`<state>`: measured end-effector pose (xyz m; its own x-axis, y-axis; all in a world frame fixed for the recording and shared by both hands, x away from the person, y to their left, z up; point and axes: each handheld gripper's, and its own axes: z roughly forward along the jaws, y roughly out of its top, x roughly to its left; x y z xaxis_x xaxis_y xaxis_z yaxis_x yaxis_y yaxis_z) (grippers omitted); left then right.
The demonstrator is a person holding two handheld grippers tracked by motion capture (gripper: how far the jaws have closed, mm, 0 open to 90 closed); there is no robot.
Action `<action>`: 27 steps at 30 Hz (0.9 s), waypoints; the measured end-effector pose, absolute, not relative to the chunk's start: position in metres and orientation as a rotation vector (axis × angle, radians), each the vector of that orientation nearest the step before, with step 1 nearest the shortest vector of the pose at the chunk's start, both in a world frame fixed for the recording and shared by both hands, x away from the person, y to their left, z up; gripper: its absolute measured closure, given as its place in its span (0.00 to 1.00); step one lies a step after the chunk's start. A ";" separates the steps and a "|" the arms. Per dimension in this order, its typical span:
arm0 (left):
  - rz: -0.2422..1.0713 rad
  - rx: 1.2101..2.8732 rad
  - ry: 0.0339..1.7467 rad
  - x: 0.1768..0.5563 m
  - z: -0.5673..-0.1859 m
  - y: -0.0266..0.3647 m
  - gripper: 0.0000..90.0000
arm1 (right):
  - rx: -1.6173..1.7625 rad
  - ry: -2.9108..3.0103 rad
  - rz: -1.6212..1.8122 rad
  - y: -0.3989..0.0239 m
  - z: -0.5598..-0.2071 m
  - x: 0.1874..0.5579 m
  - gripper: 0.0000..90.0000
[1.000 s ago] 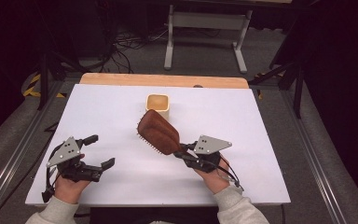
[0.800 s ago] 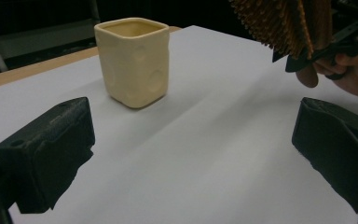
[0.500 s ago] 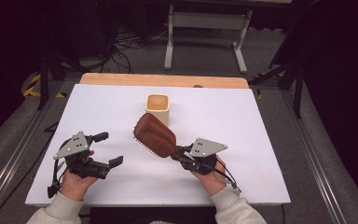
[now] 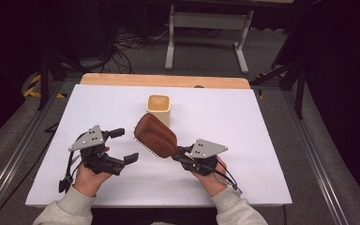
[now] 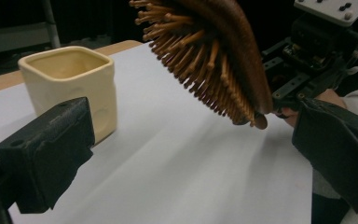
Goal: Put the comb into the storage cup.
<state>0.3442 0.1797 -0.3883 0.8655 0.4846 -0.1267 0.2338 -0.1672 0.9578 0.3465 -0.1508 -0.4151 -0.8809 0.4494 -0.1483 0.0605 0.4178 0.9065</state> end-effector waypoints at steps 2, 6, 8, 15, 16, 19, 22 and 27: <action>0.228 1.750 0.550 0.346 -0.385 0.172 0.00 | 0.437 2.307 1.453 -0.151 -0.415 0.347 0.80; 0.223 1.758 0.547 0.349 -0.382 0.162 0.00 | 0.435 2.306 1.453 -0.150 -0.415 0.347 0.80; 0.230 1.765 0.549 0.350 -0.381 0.159 0.00 | 0.435 2.306 1.453 -0.150 -0.416 0.347 0.80; 0.223 1.789 0.568 0.355 -0.382 0.146 0.00 | 0.436 2.307 1.449 -0.150 -0.416 0.347 0.80; 0.228 1.791 0.564 0.357 -0.382 0.144 0.00 | 0.437 2.306 1.447 -0.150 -0.416 0.347 0.80; 0.223 1.789 0.581 0.359 -0.381 0.137 0.01 | 0.435 2.304 1.442 -0.149 -0.417 0.346 0.80; 0.210 1.788 0.568 0.361 -0.380 0.132 0.01 | 0.433 2.303 1.440 -0.149 -0.417 0.346 0.80; 0.181 1.784 0.582 0.364 -0.380 0.126 0.05 | 0.429 2.301 1.439 -0.149 -0.417 0.346 0.80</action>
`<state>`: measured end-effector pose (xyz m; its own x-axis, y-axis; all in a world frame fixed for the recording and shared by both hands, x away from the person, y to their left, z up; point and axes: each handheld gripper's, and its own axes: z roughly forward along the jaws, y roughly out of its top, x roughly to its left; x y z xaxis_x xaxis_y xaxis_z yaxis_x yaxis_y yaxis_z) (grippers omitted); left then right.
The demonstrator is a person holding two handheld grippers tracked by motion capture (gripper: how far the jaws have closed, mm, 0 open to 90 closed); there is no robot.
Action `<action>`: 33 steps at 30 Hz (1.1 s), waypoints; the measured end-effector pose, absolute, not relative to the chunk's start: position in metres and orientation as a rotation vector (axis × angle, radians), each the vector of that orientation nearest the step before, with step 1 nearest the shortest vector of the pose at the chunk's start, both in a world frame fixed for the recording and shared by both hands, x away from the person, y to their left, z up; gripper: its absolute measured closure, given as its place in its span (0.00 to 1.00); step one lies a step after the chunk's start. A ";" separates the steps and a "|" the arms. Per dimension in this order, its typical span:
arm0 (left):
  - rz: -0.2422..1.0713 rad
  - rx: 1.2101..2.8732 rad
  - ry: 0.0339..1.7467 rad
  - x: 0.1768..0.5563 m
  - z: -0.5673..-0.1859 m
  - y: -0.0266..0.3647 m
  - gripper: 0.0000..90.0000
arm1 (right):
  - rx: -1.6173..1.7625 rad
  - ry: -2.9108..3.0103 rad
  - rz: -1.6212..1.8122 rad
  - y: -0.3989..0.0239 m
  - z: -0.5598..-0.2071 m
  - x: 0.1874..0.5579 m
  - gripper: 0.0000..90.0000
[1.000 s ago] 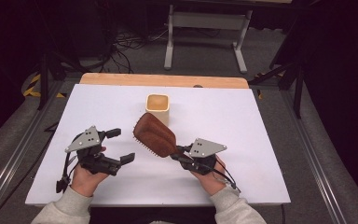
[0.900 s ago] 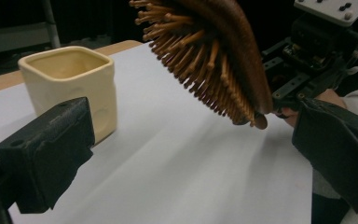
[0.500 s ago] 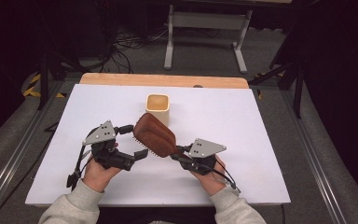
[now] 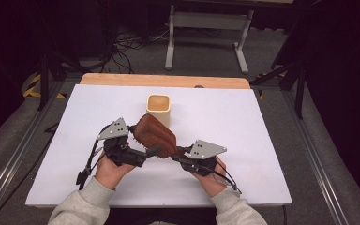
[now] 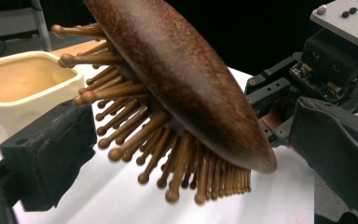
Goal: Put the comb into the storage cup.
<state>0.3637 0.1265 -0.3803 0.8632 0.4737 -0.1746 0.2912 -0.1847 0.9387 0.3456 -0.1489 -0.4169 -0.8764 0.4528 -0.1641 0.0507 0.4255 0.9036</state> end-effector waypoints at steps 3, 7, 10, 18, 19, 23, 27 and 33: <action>0.181 1.790 0.587 0.364 -0.380 0.125 0.14 | 0.424 2.302 1.436 -0.148 -0.417 0.345 0.80; 0.184 1.791 0.603 0.363 -0.380 0.125 0.22 | 0.411 2.299 1.424 -0.147 -0.417 0.344 0.80; 0.171 1.799 0.615 0.364 -0.378 0.126 0.26 | 0.407 2.300 1.408 -0.146 -0.418 0.345 0.80; 0.140 1.802 0.598 0.361 -0.375 0.127 0.40 | 0.381 2.306 1.347 -0.143 -0.421 0.343 0.80; 0.139 1.809 0.584 0.361 -0.374 0.127 0.42 | 0.377 2.307 1.340 -0.142 -0.422 0.343 0.80; 0.118 1.813 0.553 0.360 -0.372 0.129 0.50 | 0.360 2.316 1.317 -0.140 -0.423 0.342 0.80; 0.059 1.794 0.533 0.361 -0.372 0.130 0.55 | 0.353 2.318 1.313 -0.140 -0.423 0.343 0.78; 0.042 1.787 0.509 0.360 -0.370 0.130 0.61 | 0.340 2.330 1.323 -0.140 -0.423 0.343 0.79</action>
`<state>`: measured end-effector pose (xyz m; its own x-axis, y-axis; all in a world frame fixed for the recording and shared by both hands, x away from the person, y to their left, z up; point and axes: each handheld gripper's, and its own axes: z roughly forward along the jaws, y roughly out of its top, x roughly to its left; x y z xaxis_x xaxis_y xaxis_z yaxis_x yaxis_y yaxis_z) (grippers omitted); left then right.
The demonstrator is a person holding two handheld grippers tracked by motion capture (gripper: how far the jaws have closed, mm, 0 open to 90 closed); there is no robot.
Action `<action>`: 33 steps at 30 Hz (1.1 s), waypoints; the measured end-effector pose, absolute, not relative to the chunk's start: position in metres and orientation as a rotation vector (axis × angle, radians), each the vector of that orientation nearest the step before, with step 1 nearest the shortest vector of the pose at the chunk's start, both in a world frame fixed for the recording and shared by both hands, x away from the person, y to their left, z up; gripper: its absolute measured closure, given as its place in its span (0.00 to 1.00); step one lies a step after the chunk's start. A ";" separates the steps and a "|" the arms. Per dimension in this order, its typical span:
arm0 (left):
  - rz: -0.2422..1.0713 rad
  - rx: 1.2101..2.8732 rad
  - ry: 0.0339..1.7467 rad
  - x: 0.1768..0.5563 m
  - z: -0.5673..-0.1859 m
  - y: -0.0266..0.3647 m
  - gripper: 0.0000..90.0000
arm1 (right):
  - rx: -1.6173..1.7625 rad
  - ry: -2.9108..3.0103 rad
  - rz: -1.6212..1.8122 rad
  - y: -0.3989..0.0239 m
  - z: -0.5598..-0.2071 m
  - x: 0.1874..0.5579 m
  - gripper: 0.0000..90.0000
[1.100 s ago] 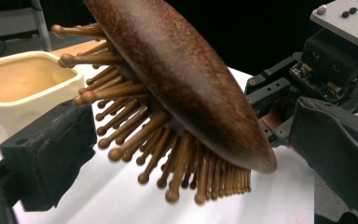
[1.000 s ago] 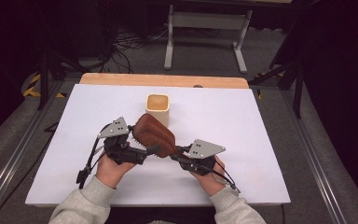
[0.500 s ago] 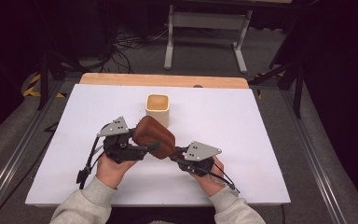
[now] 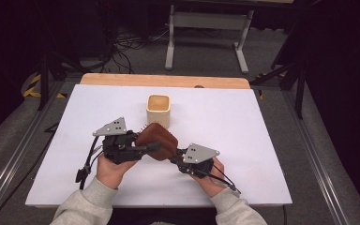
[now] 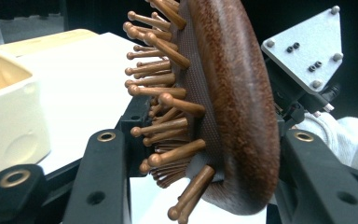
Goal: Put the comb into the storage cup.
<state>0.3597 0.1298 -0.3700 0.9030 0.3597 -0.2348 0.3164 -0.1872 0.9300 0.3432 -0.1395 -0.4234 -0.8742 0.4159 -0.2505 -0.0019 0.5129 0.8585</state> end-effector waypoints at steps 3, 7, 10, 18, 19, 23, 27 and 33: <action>0.060 1.792 0.487 0.358 -0.367 0.130 0.62 | 0.330 2.331 1.347 -0.140 -0.423 0.344 0.78; 0.086 1.807 0.477 0.355 -0.362 0.128 0.63 | 0.326 2.326 1.373 -0.142 -0.421 0.344 0.76; 0.099 1.812 0.470 0.354 -0.357 0.129 0.63 | 0.328 2.312 1.387 -0.144 -0.420 0.344 0.67; 0.109 1.806 0.474 0.356 -0.345 0.135 0.63 | 0.362 2.291 1.465 -0.153 -0.414 0.347 0.42; 0.116 1.808 0.475 0.356 -0.344 0.136 0.62 | 0.370 2.287 1.482 -0.154 -0.413 0.347 0.40; 0.148 1.818 0.465 0.357 -0.336 0.138 0.62 | 0.369 2.267 1.512 -0.158 -0.409 0.347 0.27; 0.174 1.828 0.456 0.358 -0.325 0.140 0.62 | 0.376 2.261 1.541 -0.160 -0.407 0.348 0.11; 0.203 1.833 0.455 0.360 -0.310 0.145 0.62 | 0.403 2.251 1.577 -0.166 -0.404 0.349 0.03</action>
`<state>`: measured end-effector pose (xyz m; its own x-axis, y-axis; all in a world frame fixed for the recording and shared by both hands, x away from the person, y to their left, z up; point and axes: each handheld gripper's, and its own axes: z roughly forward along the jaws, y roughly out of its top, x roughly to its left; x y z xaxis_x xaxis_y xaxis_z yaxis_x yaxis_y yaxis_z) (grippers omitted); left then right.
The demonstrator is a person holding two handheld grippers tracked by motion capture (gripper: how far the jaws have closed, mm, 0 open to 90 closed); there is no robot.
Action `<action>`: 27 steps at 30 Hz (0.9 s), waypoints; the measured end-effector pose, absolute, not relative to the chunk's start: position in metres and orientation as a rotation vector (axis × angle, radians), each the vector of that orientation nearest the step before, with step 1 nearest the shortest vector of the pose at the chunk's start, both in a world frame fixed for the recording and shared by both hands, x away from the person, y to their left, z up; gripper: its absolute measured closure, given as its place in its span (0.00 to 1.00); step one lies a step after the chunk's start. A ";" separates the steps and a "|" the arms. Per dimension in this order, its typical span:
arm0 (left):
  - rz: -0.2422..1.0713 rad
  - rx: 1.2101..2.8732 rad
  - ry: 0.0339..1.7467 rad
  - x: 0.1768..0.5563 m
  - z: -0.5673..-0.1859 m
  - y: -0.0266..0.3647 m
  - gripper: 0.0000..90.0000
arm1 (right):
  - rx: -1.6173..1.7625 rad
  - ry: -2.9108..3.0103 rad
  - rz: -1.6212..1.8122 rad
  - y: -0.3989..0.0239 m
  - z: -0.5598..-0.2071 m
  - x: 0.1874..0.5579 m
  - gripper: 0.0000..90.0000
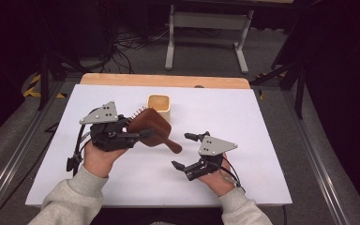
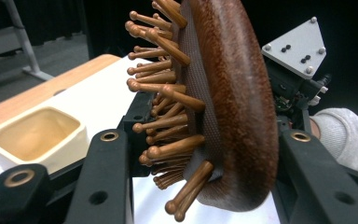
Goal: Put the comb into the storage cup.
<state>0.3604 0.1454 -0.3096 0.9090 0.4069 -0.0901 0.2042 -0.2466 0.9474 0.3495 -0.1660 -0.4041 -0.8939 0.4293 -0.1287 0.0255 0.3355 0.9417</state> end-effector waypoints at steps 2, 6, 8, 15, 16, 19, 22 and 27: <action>0.215 1.833 0.460 0.361 -0.306 0.147 0.62 | 0.406 2.248 1.579 -0.167 -0.404 0.350 0.03; 0.237 1.834 0.465 0.363 -0.297 0.150 0.62 | 0.419 2.221 1.590 -0.176 -0.398 0.349 0.03; 0.259 1.833 0.458 0.365 -0.292 0.152 0.62 | 0.434 2.197 1.589 -0.182 -0.395 0.348 0.03; 0.274 1.812 0.473 0.367 -0.283 0.157 0.62 | 0.446 2.168 1.590 -0.192 -0.393 0.347 0.04; 0.284 1.807 0.478 0.368 -0.281 0.158 0.62 | 0.450 2.166 1.591 -0.193 -0.392 0.347 0.04; 0.299 1.804 0.480 0.369 -0.278 0.160 0.62 | 0.455 2.161 1.593 -0.195 -0.392 0.347 0.04; 0.311 1.796 0.491 0.372 -0.274 0.163 0.62 | 0.457 2.156 1.594 -0.196 -0.392 0.347 0.04; 0.343 1.786 0.503 0.376 -0.269 0.166 0.62 | 0.461 2.161 1.590 -0.196 -0.392 0.348 0.04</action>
<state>0.3758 0.1664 -0.2687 0.8635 0.5036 -0.0278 0.1582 -0.2180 0.9630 0.3477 -0.1960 -0.3922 -0.8585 0.4952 -0.1336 0.0197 0.2923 0.9561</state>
